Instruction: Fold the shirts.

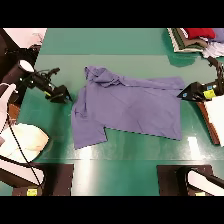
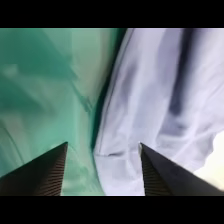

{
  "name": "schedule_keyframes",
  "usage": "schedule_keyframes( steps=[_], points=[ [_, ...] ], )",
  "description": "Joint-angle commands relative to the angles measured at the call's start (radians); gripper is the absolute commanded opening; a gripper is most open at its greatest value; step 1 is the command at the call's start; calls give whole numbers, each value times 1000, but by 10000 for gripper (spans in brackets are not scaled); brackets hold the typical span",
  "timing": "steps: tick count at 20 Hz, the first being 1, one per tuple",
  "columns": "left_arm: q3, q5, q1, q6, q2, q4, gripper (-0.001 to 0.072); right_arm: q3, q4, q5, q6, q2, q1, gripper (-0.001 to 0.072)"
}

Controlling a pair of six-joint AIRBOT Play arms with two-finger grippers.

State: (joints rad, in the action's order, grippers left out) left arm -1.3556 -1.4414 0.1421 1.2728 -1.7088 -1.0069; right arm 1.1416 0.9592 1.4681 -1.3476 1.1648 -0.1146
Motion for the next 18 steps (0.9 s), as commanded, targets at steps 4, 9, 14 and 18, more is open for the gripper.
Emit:
schedule_keyframes(
  steps=[4, 9, 14, 18],
  points=[
    [150, 53, 10, -69, 0, 53, 530, -132, 1, -111, -71, -209, 17, 387],
    [154, 53, 10, -68, 0, 66, 238, -134, 3, -123, -111, -224, 17, 387],
    [153, 63, -26, -77, 14, 63, 20, -134, 40, -115, -118, -223, 16, 387],
    [154, 160, -31, -68, 188, -24, 19, -146, 177, 21, -165, -224, -54, 387]
  ],
)
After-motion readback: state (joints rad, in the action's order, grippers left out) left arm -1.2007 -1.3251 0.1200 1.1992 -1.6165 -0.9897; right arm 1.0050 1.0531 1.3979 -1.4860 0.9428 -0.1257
